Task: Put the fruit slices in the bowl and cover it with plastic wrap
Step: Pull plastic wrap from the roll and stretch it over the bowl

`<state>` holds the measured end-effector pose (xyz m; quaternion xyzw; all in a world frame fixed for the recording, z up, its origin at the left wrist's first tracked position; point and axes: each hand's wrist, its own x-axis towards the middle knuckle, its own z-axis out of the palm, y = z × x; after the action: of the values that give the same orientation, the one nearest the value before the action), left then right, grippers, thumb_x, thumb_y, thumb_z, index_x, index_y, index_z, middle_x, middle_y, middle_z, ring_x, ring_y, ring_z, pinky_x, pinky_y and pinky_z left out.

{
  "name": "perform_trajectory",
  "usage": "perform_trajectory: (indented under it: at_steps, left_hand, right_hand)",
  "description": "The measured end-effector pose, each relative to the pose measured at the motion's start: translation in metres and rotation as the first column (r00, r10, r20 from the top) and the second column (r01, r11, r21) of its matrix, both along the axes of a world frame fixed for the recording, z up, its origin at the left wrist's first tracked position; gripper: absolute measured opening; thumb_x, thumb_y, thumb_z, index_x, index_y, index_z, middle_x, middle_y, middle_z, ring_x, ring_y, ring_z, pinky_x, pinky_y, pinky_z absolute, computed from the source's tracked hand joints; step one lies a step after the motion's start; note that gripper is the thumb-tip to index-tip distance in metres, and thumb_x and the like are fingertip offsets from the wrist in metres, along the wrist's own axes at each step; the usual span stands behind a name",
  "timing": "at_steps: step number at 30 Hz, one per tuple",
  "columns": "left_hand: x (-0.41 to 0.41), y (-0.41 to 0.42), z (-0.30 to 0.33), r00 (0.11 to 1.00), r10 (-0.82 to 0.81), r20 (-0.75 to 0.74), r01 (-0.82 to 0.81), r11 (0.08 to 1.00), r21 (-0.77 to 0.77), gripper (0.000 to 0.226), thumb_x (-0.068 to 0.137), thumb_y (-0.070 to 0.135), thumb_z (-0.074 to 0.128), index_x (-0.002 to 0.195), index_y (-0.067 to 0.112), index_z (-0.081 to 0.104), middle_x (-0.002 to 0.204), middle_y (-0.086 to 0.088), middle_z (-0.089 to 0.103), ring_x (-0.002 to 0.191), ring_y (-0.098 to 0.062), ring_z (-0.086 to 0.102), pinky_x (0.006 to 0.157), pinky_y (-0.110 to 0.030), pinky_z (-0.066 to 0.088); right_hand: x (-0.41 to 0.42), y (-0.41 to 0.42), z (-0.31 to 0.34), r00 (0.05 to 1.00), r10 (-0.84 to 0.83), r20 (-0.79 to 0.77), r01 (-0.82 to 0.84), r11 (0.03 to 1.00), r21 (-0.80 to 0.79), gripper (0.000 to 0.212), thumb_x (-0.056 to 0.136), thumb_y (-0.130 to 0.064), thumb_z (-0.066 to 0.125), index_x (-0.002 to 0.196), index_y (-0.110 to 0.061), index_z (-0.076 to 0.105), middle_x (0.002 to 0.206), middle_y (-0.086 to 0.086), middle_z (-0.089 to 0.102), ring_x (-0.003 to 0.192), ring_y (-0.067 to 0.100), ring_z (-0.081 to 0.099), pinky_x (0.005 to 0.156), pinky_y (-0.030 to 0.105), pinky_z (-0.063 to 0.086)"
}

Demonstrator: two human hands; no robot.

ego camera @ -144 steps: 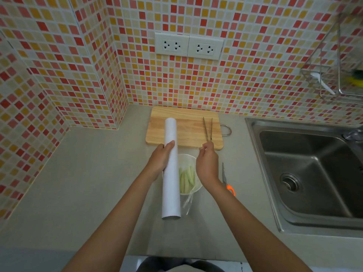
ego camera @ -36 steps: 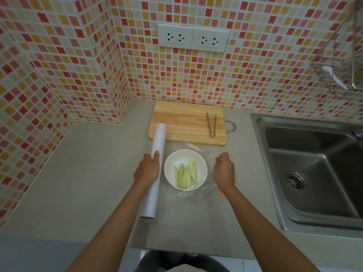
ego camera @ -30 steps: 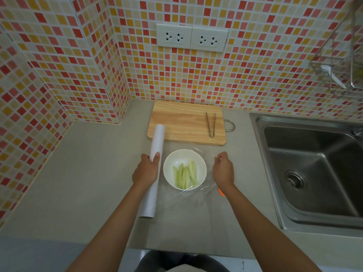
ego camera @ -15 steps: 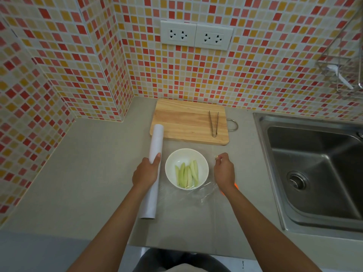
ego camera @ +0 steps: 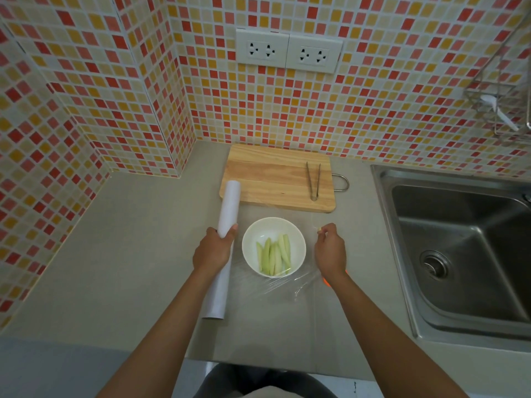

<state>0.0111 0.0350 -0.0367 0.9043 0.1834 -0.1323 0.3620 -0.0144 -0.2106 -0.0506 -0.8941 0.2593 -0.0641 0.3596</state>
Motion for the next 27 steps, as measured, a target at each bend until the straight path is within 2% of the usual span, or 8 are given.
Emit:
perform_trajectory:
  at_steps: [6,10,13,18,23,27]
  left_hand:
    - [-0.001,0.001,0.0,1.0,0.003,-0.011,-0.002,0.999,0.053,0.061,0.084,0.071,0.04,0.102,0.012,0.044,0.092,-0.003,0.053,0.081,-0.027,0.05,0.071,-0.034,0.037]
    - [-0.001,0.0,0.0,1.0,0.001,0.0,-0.001,1.0,0.016,0.062,0.083,0.072,0.042,0.104,0.013,0.043,0.095,-0.004,0.055,0.083,-0.027,0.054,0.07,-0.034,0.039]
    - [-0.001,-0.001,-0.002,1.0,0.016,0.003,-0.016,1.0,-0.022,0.06,0.087,0.069,0.035,0.106,0.013,0.042,0.102,-0.008,0.058,0.084,-0.026,0.055,0.071,-0.034,0.039]
    - [0.003,0.002,-0.005,1.0,0.013,-0.026,-0.013,1.0,-0.007,0.063,0.096,0.057,0.026,0.122,0.005,0.048,0.124,-0.017,0.057,0.109,-0.034,0.055,0.08,-0.036,0.036]
    - [0.001,0.005,-0.006,1.0,-0.025,-0.015,0.025,1.0,0.004,0.059,0.094,0.06,0.028,0.113,0.008,0.048,0.111,-0.013,0.06,0.086,-0.027,0.051,0.073,-0.034,0.037]
    - [0.0,0.006,-0.005,1.0,-0.016,-0.005,0.016,1.0,0.017,0.058,0.093,0.061,0.029,0.11,0.009,0.048,0.107,-0.012,0.06,0.083,-0.026,0.05,0.072,-0.034,0.038]
  right_hand:
    - [0.0,0.002,-0.004,1.0,-0.013,-0.021,0.012,0.999,-0.031,0.017,0.099,-0.014,0.038,0.103,-0.004,0.051,0.09,0.019,0.065,0.083,0.037,0.06,0.069,0.04,0.047]
    - [0.001,0.003,-0.009,0.998,-0.016,-0.052,0.013,0.997,-0.07,0.018,0.098,-0.015,0.038,0.104,-0.005,0.051,0.09,0.017,0.066,0.083,0.037,0.061,0.065,0.036,0.042]
    - [0.0,0.007,-0.015,0.998,-0.02,-0.066,0.014,0.996,-0.083,0.019,0.098,-0.015,0.038,0.104,-0.005,0.053,0.089,0.018,0.067,0.083,0.037,0.061,0.061,0.033,0.037]
    - [0.0,0.009,-0.022,0.998,-0.029,-0.054,0.026,0.998,-0.058,0.017,0.098,-0.016,0.039,0.1,-0.006,0.053,0.082,0.017,0.066,0.073,0.033,0.057,0.058,0.031,0.036]
    - [-0.002,0.01,-0.024,0.999,-0.032,-0.008,0.032,0.999,0.02,0.014,0.097,-0.016,0.041,0.1,-0.007,0.051,0.076,0.012,0.061,0.074,0.033,0.058,0.059,0.033,0.039]
    - [-0.006,0.013,-0.025,0.996,-0.065,0.057,0.06,0.994,0.09,0.014,0.097,-0.015,0.043,0.105,-0.008,0.052,0.077,0.003,0.055,0.072,0.025,0.052,0.062,0.031,0.037]
